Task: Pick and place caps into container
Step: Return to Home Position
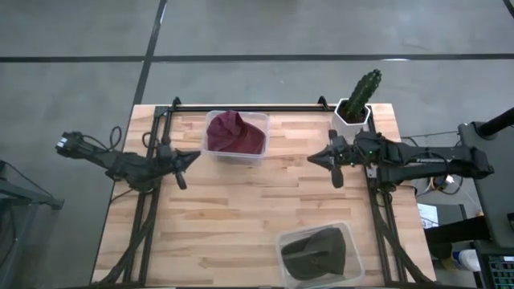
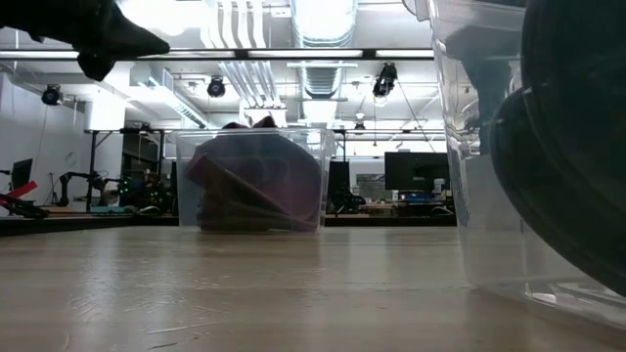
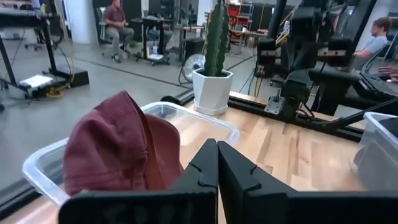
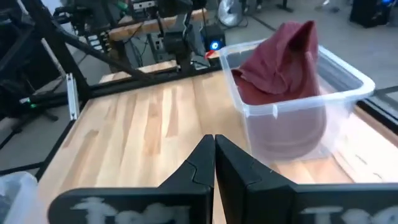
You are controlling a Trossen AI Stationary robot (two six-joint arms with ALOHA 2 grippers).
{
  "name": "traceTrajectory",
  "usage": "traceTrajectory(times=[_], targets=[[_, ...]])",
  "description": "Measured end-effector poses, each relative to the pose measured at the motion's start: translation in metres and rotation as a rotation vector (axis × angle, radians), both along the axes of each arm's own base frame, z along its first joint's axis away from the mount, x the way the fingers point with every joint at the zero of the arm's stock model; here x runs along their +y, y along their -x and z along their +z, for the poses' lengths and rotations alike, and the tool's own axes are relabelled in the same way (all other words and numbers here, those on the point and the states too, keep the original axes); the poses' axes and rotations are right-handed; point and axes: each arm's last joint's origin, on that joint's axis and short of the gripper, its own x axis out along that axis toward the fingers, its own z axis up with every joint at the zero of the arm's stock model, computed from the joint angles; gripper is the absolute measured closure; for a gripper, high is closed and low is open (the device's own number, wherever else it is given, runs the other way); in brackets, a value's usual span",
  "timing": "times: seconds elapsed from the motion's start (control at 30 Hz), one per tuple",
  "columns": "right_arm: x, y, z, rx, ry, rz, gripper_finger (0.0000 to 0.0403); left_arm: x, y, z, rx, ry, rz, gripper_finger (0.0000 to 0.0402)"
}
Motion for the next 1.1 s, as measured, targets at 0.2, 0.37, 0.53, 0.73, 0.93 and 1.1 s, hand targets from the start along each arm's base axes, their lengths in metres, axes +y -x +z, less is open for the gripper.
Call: traceTrajectory(times=[0.2, 0.37, 0.53, 0.73, 0.93, 1.1], targets=[[0.0, 0.021, -0.03, -0.184, 0.014, -0.093, 0.0394, 0.001, 0.003, -0.016, -0.065, 0.018, 0.0, 0.0401], [0.001, 0.037, -0.051, -0.371, 0.057, -0.111, 0.0394, -0.002, 0.0, -0.037, -0.068, 0.016, -0.089, 0.0401], [0.002, 0.046, -0.068, -0.373, 0.076, -0.102, 0.0394, -0.002, 0.001, -0.053, -0.056, 0.019, -0.094, 0.0401], [0.003, 0.054, -0.08, -0.39, 0.094, -0.1, 0.0394, -0.002, 0.003, -0.073, -0.073, 0.034, -0.144, 0.0401], [0.003, 0.058, -0.089, -0.306, 0.096, -0.093, 0.0394, -0.006, 0.004, -0.086, -0.099, 0.051, -0.321, 0.0401], [0.004, 0.061, -0.091, -0.28, 0.143, -0.083, 0.0394, -0.003, 0.005, -0.092, -0.047, 0.03, -0.275, 0.0401]])
